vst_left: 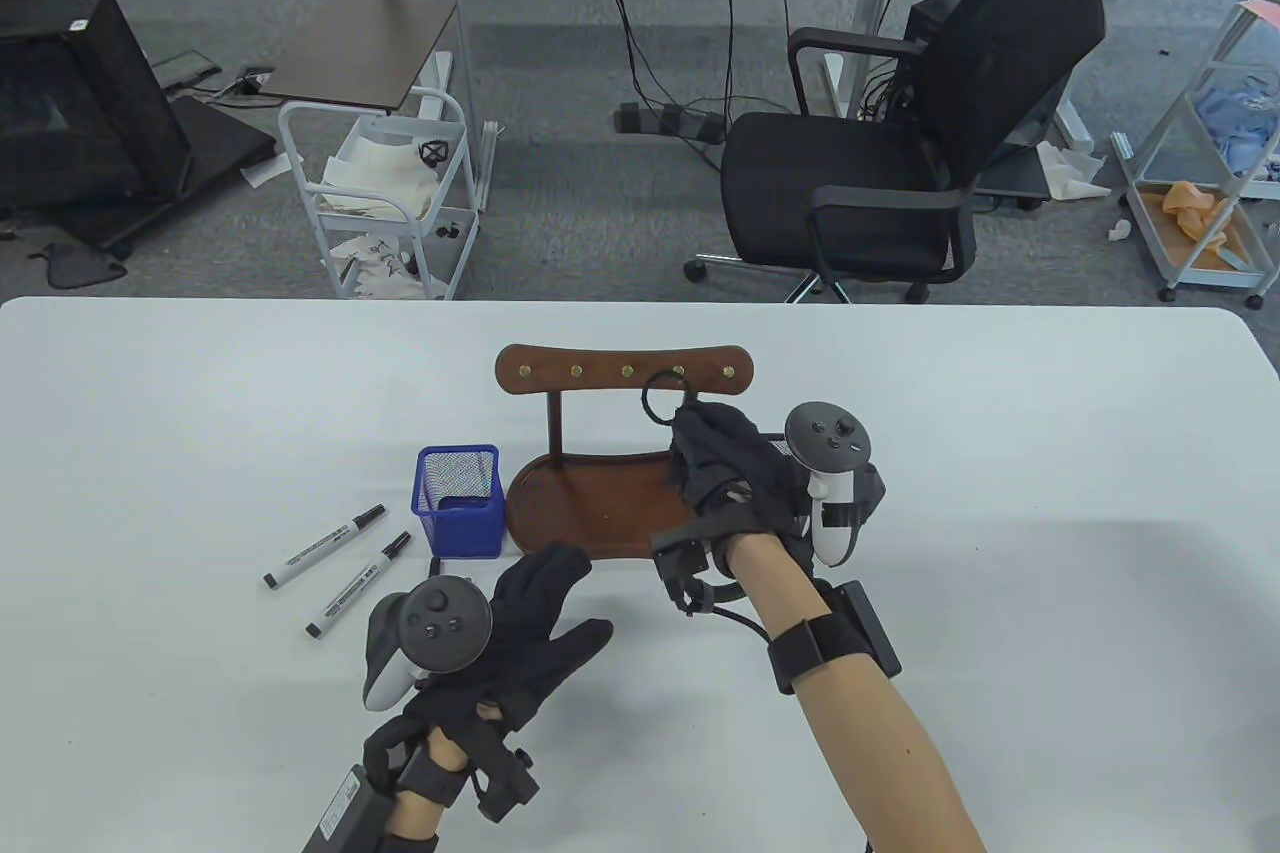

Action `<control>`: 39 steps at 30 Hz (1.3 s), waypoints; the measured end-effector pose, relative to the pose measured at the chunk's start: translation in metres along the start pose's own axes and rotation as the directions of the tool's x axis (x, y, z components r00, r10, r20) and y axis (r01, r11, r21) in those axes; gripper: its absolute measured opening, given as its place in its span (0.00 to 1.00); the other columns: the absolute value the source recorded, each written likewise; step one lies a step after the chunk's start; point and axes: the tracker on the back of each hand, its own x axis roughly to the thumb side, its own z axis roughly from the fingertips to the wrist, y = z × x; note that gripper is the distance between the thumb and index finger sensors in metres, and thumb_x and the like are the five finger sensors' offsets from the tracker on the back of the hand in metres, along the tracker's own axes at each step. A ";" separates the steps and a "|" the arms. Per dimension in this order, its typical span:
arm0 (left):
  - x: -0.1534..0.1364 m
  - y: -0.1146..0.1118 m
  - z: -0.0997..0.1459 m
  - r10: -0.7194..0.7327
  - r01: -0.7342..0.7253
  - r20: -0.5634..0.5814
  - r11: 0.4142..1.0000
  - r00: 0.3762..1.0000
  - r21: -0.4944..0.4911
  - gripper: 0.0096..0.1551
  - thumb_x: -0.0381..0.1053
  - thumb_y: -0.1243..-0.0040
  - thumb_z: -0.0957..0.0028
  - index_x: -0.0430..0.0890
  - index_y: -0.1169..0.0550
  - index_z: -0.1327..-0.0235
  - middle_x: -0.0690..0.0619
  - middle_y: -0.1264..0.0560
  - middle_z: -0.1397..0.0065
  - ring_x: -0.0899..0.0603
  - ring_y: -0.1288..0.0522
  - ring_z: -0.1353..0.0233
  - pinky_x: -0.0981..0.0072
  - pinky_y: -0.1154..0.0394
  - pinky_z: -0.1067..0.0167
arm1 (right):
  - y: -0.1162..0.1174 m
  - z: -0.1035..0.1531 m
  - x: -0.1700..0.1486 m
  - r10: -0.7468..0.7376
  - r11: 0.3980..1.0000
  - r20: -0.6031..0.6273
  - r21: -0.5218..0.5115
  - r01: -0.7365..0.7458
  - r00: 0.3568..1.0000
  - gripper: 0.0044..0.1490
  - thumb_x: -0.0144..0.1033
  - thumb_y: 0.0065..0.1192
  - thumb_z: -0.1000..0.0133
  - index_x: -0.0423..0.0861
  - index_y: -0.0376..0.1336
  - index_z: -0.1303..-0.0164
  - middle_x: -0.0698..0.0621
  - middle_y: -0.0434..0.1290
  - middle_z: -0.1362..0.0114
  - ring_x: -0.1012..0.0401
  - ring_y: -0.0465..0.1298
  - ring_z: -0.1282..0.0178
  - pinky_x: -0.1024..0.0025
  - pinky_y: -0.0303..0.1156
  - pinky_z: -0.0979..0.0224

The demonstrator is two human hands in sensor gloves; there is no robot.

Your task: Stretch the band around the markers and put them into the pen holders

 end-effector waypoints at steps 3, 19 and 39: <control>0.000 0.000 0.000 0.001 -0.001 -0.001 1.000 1.000 0.003 0.51 0.69 0.49 0.37 0.39 0.47 0.13 0.29 0.52 0.08 0.19 0.56 0.14 0.18 0.51 0.26 | -0.001 0.011 -0.006 0.033 0.999 0.035 0.041 -0.034 0.999 0.22 0.47 0.65 0.39 0.55 0.67 0.35 0.56 0.77 0.33 0.57 0.81 0.41 0.51 0.75 0.30; -0.001 -0.002 -0.001 0.018 -0.018 0.000 1.000 1.000 0.022 0.51 0.68 0.49 0.37 0.38 0.46 0.14 0.27 0.46 0.10 0.20 0.51 0.14 0.20 0.49 0.26 | 0.014 0.047 -0.056 0.259 0.943 0.222 0.151 -0.295 0.940 0.22 0.43 0.67 0.41 0.53 0.69 0.37 0.52 0.77 0.33 0.50 0.75 0.35 0.43 0.66 0.25; -0.002 -0.004 -0.002 0.030 -0.028 -0.033 0.997 0.999 0.073 0.28 0.54 0.46 0.35 0.40 0.29 0.28 0.39 0.23 0.23 0.30 0.28 0.22 0.32 0.34 0.28 | 0.034 0.065 -0.082 0.279 0.896 0.358 0.236 -0.376 0.891 0.22 0.43 0.68 0.41 0.55 0.69 0.37 0.50 0.73 0.28 0.46 0.69 0.28 0.39 0.57 0.21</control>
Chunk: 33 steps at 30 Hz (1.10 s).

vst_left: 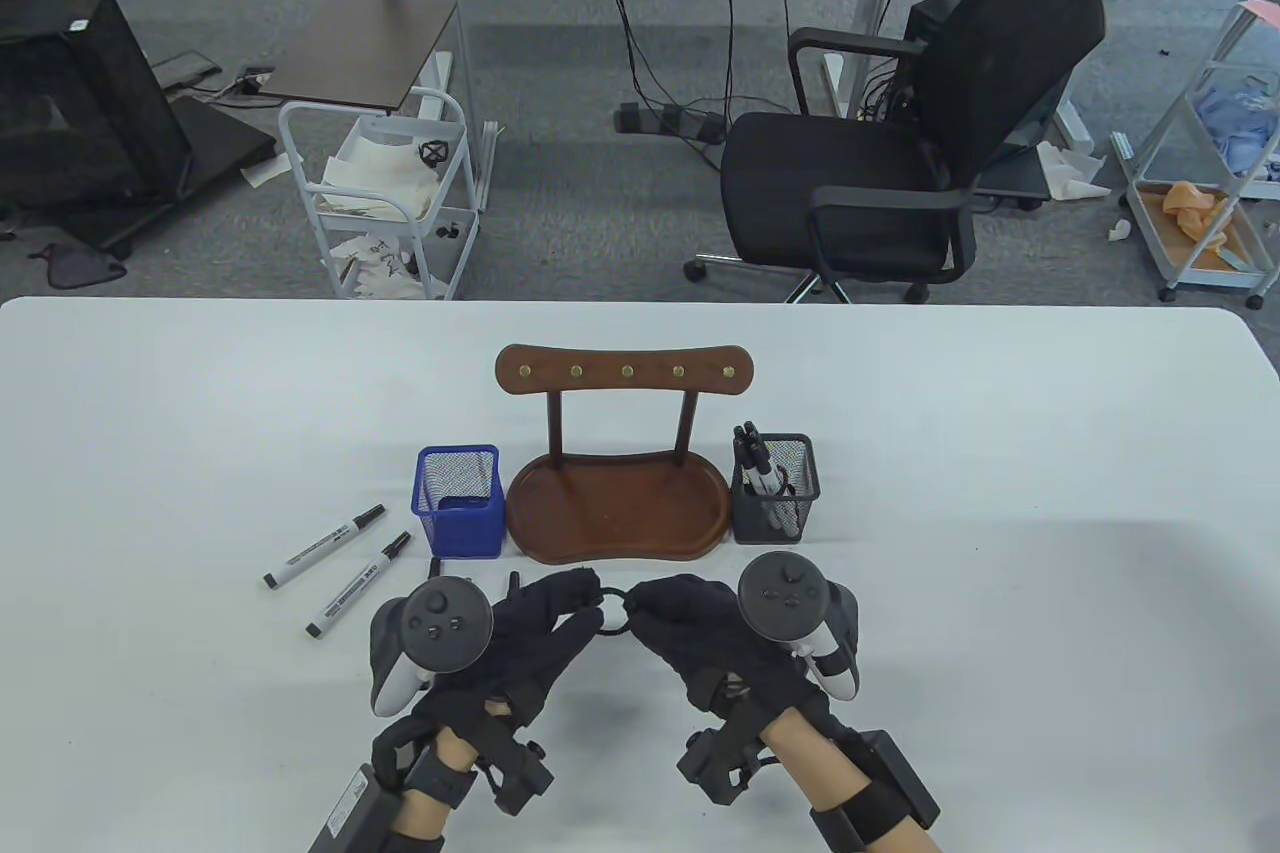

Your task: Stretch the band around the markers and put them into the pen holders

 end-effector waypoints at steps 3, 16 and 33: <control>0.001 -0.001 0.000 0.005 -0.005 0.003 1.000 1.000 -0.005 0.25 0.52 0.47 0.34 0.41 0.27 0.31 0.40 0.21 0.25 0.31 0.26 0.24 0.33 0.33 0.29 | 0.001 0.001 -0.001 -0.004 1.000 -0.001 0.000 0.004 1.000 0.22 0.43 0.67 0.41 0.54 0.69 0.37 0.50 0.73 0.28 0.46 0.69 0.28 0.39 0.57 0.21; 0.003 -0.009 -0.003 0.035 -0.034 0.024 0.998 0.999 -0.048 0.24 0.53 0.45 0.35 0.42 0.25 0.33 0.41 0.20 0.26 0.32 0.26 0.24 0.32 0.34 0.28 | 0.005 -0.003 -0.006 -0.093 0.993 -0.010 0.069 0.094 0.996 0.33 0.45 0.66 0.42 0.51 0.62 0.25 0.49 0.69 0.23 0.47 0.68 0.27 0.38 0.57 0.21; 0.003 -0.010 -0.005 0.016 -0.014 0.024 0.998 1.000 -0.060 0.23 0.52 0.45 0.35 0.41 0.24 0.34 0.41 0.20 0.26 0.31 0.27 0.23 0.29 0.36 0.28 | -0.007 -0.007 -0.021 -0.407 0.896 -0.038 0.179 0.406 0.913 0.23 0.41 0.65 0.40 0.51 0.68 0.35 0.49 0.68 0.21 0.45 0.67 0.25 0.37 0.57 0.21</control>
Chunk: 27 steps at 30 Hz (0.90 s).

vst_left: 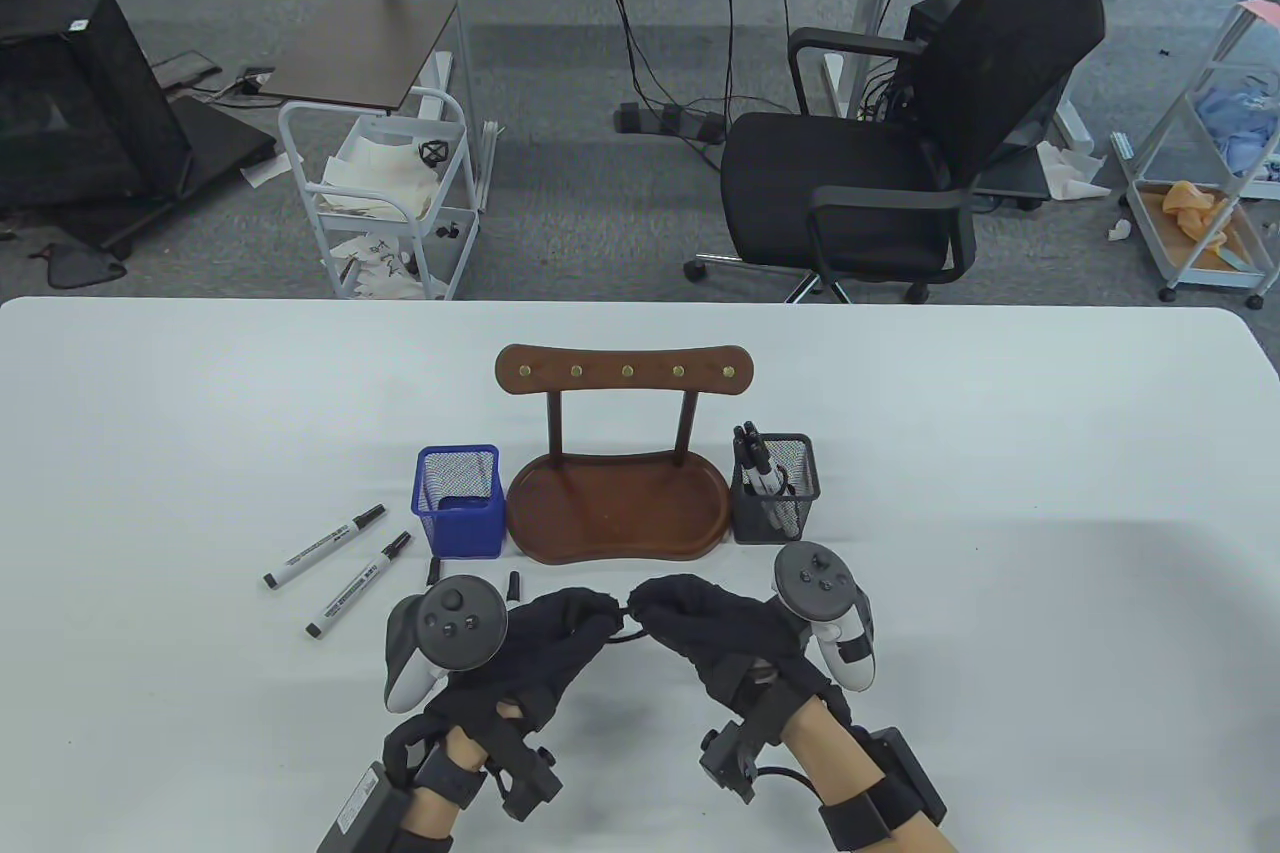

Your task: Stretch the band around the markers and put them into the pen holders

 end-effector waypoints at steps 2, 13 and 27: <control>0.000 0.002 0.000 -0.024 0.024 0.005 1.000 1.000 -0.001 0.23 0.52 0.45 0.35 0.42 0.24 0.35 0.41 0.20 0.25 0.31 0.28 0.22 0.29 0.36 0.27 | -0.004 -0.001 -0.003 -0.103 0.994 -0.002 0.031 0.103 0.995 0.23 0.40 0.66 0.40 0.50 0.68 0.35 0.48 0.69 0.21 0.46 0.68 0.26 0.37 0.58 0.21; -0.006 0.011 -0.001 0.078 -0.078 0.016 0.997 0.997 0.023 0.22 0.52 0.45 0.36 0.43 0.24 0.34 0.43 0.20 0.25 0.31 0.29 0.21 0.28 0.37 0.27 | 0.010 -0.014 -0.022 -0.500 0.805 -0.055 0.339 0.487 0.865 0.23 0.42 0.62 0.37 0.50 0.65 0.33 0.48 0.77 0.28 0.58 0.80 0.46 0.46 0.69 0.26; 0.003 0.002 -0.004 0.244 -0.243 0.095 0.970 0.965 -0.022 0.22 0.52 0.48 0.34 0.44 0.26 0.33 0.44 0.24 0.21 0.31 0.33 0.18 0.27 0.40 0.25 | 0.036 -0.025 -0.030 -0.444 0.655 -0.219 0.583 0.481 0.869 0.30 0.46 0.52 0.35 0.38 0.69 0.35 0.46 0.87 0.48 0.56 0.85 0.66 0.49 0.77 0.39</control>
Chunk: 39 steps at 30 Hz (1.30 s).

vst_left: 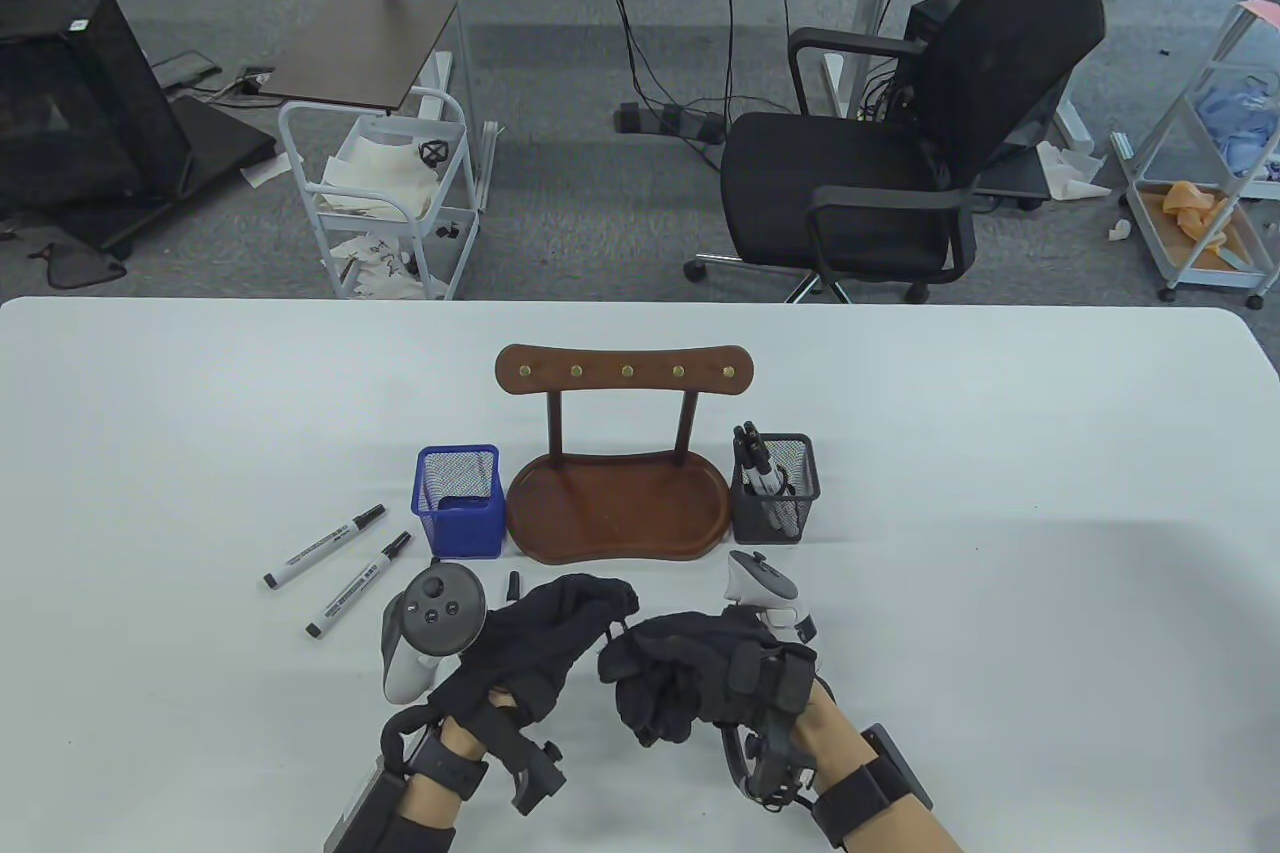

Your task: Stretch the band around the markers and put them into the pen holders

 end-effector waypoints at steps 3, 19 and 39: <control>0.005 -0.004 -0.001 0.044 -0.043 0.020 0.999 0.999 -0.026 0.20 0.50 0.49 0.34 0.43 0.25 0.35 0.43 0.24 0.21 0.30 0.33 0.18 0.26 0.40 0.25 | -0.001 -0.001 -0.003 0.052 0.999 -0.086 -0.003 -0.052 0.995 0.29 0.46 0.53 0.35 0.38 0.69 0.36 0.47 0.89 0.51 0.58 0.86 0.70 0.51 0.79 0.44; 0.011 0.000 -0.008 -0.079 0.080 0.028 0.994 0.997 -0.073 0.20 0.49 0.47 0.35 0.42 0.24 0.36 0.42 0.24 0.21 0.29 0.35 0.17 0.24 0.41 0.26 | 0.011 0.010 0.021 0.364 0.928 -0.107 -0.050 -0.370 0.925 0.27 0.39 0.78 0.46 0.49 0.71 0.37 0.52 0.87 0.47 0.56 0.84 0.60 0.46 0.74 0.36; 0.009 0.005 -0.001 -0.104 0.105 -0.012 0.994 0.994 0.008 0.21 0.52 0.49 0.34 0.45 0.25 0.33 0.40 0.28 0.18 0.27 0.36 0.17 0.24 0.42 0.26 | 0.013 0.026 0.032 0.469 0.863 -0.047 -0.188 -0.469 0.882 0.39 0.41 0.82 0.50 0.59 0.63 0.29 0.52 0.75 0.26 0.50 0.75 0.35 0.41 0.67 0.27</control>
